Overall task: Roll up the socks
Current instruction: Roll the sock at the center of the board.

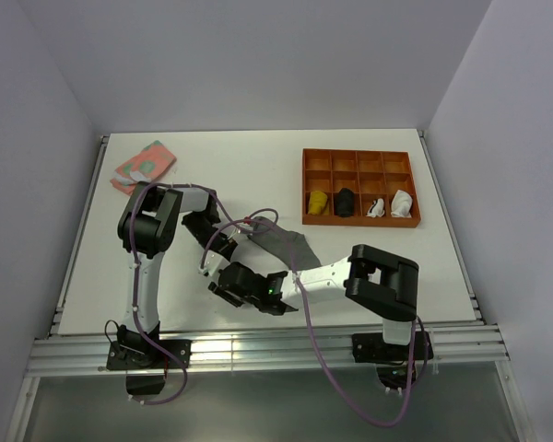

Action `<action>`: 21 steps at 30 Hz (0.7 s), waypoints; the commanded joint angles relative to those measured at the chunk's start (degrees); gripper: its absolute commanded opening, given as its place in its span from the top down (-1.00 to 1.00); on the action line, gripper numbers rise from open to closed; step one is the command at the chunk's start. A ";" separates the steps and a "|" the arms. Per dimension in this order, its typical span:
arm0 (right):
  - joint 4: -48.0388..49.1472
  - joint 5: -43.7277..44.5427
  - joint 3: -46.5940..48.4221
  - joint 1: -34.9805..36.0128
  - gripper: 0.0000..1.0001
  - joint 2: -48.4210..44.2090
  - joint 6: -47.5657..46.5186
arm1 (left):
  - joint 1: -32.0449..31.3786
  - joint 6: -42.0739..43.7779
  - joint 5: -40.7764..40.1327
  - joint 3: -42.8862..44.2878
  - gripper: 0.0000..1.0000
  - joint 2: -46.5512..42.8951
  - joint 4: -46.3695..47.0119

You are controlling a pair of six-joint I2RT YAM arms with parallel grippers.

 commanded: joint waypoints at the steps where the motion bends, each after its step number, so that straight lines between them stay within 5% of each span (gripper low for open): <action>1: -2.17 0.28 -2.27 0.03 0.12 1.03 1.71 | -0.53 2.78 -0.53 0.77 0.92 1.02 2.14; 21: -11.65 5.38 0.54 2.22 0.06 -0.29 0.13 | -0.44 2.95 -1.41 0.51 0.93 1.37 2.31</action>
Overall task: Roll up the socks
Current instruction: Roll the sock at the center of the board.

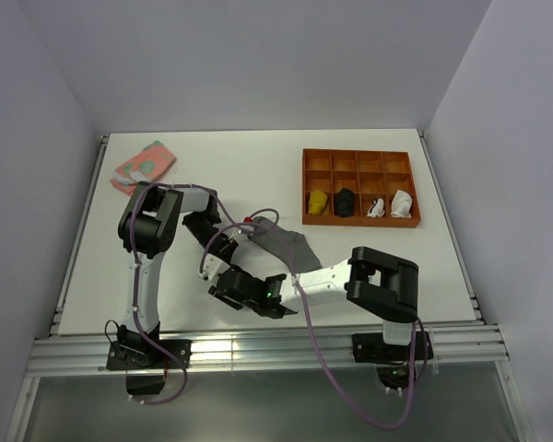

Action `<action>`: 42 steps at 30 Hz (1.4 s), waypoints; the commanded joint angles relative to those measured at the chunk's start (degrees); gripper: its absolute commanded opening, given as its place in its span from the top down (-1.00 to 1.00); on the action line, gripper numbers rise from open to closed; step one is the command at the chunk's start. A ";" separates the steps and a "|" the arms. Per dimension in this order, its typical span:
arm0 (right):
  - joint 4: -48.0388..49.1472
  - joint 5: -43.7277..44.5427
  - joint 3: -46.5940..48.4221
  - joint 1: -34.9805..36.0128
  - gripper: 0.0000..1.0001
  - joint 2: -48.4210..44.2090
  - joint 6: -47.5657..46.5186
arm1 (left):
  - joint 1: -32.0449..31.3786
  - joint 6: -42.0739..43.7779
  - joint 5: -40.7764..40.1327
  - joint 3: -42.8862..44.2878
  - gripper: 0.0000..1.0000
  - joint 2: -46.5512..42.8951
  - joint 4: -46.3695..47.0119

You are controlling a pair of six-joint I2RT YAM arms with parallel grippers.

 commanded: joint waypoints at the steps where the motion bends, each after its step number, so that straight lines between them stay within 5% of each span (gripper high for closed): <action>1: -9.70 1.80 0.74 0.85 0.03 0.04 0.04 | -0.27 2.95 -1.52 0.42 0.92 1.35 2.29; 13: -13.13 3.03 3.91 1.55 0.08 3.90 -1.01 | -0.18 3.22 -1.43 0.16 0.92 1.53 2.20; 16: -13.13 2.77 3.56 1.47 0.25 4.78 -0.14 | -0.18 3.66 -1.25 0.33 0.91 1.70 1.59; 18: -13.04 2.50 3.20 1.38 0.66 5.40 0.57 | -0.10 3.74 -1.17 0.42 0.89 1.53 1.59; 20: -13.30 2.15 3.03 1.29 0.82 5.84 1.27 | -0.01 3.83 -0.90 0.69 0.84 1.18 1.59; 30: -12.86 -5.93 0.66 -1.69 0.93 3.12 3.56 | 5.52 -0.03 8.50 5.25 0.28 -4.27 4.22; 38: -16.03 -12.69 2.32 -6.00 0.97 3.99 4.70 | 10.98 -5.82 12.37 5.79 0.21 -10.07 11.15; 42: -16.73 -22.95 2.50 -11.70 0.97 3.82 5.49 | 14.57 -15.46 8.78 -1.13 0.21 -18.22 27.02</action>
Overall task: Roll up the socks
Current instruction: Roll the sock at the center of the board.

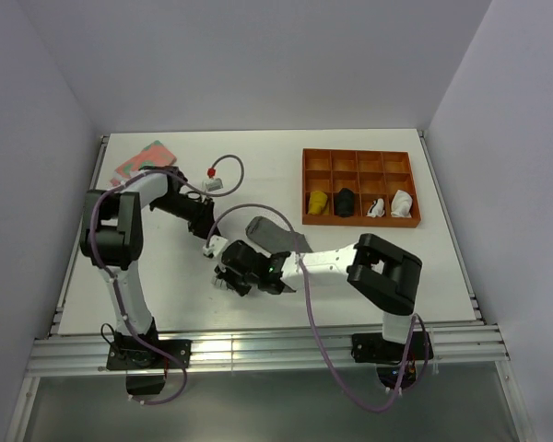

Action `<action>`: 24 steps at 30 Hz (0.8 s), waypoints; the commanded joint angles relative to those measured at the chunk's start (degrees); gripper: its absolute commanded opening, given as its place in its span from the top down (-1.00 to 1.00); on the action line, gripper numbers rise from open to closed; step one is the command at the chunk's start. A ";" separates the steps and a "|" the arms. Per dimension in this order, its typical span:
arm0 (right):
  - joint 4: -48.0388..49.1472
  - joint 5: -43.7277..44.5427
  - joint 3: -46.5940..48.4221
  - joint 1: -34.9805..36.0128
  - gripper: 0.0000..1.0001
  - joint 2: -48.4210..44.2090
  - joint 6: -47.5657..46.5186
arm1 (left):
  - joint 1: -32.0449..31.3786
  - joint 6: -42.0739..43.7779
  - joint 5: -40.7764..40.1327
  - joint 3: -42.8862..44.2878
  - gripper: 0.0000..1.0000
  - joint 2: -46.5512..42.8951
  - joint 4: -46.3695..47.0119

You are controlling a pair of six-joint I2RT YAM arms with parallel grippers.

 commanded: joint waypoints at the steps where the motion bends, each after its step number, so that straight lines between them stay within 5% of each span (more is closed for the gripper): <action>1: -9.91 -10.98 -1.48 -5.77 0.96 3.27 1.82 | 2.84 -9.79 -1.00 -5.70 0.22 -9.26 16.18; 5: -12.37 -17.31 1.50 -10.87 0.96 5.82 1.82 | 6.09 -15.59 -2.41 -10.28 0.21 -14.45 25.25; 12: -17.28 -29.97 5.90 -16.94 0.93 10.30 1.29 | 10.94 -13.06 -2.24 -15.28 0.17 -19.28 28.95; 19: -24.41 -39.73 11.17 -22.74 0.92 16.80 -1.51 | 10.06 -7.09 -4.87 -26.27 -0.02 -32.37 36.85; 24: -29.58 -45.34 16.27 -25.37 0.90 19.97 -2.84 | 3.49 -0.41 -10.48 -31.71 -0.07 -37.38 37.82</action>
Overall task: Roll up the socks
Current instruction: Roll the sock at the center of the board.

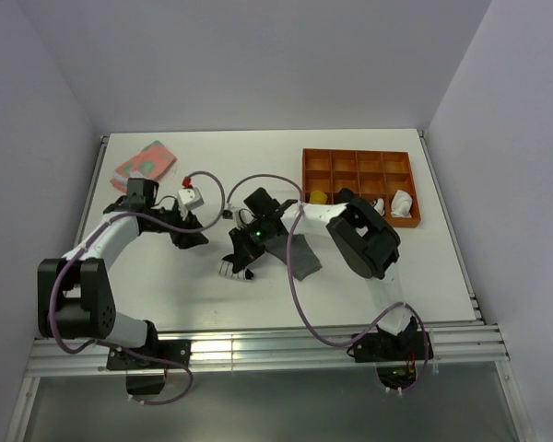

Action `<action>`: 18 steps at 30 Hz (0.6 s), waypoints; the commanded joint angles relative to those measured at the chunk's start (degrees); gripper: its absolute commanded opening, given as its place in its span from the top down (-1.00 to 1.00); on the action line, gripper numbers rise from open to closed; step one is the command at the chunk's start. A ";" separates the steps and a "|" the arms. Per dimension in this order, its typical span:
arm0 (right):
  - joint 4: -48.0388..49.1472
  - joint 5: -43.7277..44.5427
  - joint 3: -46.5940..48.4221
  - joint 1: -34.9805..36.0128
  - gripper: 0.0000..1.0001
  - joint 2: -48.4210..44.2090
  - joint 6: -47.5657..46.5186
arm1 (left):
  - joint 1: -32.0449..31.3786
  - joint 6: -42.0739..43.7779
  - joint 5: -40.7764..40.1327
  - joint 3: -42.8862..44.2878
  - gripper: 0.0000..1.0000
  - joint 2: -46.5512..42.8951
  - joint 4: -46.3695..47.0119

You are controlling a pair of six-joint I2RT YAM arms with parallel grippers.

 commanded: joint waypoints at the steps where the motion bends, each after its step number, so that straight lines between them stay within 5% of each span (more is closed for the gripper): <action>1: -14.43 3.28 1.17 -2.25 0.90 6.85 -4.89 | -5.42 6.81 -4.77 -3.64 -0.08 -3.76 3.60; 6: -19.52 3.00 5.57 -3.05 0.90 10.20 -4.81 | -14.38 7.52 -10.75 -11.27 -0.14 -9.55 9.48; 18: -20.33 4.15 7.34 -3.40 0.90 12.84 -3.22 | -23.36 7.34 -16.29 -17.18 -0.19 -10.97 15.02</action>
